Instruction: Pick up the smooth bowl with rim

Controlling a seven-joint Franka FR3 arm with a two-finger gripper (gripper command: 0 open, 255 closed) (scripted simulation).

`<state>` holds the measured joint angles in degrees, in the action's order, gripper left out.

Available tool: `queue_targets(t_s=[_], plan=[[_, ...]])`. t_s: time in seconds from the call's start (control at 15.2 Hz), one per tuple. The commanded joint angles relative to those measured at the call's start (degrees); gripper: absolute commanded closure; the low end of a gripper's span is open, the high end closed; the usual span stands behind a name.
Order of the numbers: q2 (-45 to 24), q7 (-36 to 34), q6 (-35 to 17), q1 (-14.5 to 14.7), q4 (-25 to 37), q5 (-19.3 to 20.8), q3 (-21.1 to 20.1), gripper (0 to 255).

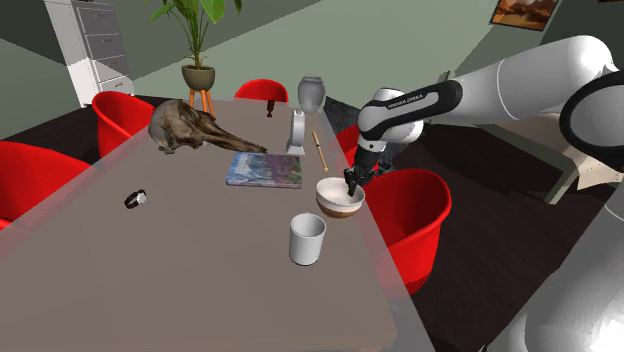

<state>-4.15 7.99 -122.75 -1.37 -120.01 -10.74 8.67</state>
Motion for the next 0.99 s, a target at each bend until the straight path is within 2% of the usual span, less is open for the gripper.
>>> queue_targets(t_s=[0.0, 0.13, 0.92], plan=[[-0.01, 0.0, 0.01, 0.0, -0.03, 0.0, 0.0, 255], [0.07, -0.04, 0.0, 0.02, -0.1, 0.01, -0.02, 255], [3.49, -1.89, 8.63, -0.01, 5.29, 1.43, 0.11, 255]])
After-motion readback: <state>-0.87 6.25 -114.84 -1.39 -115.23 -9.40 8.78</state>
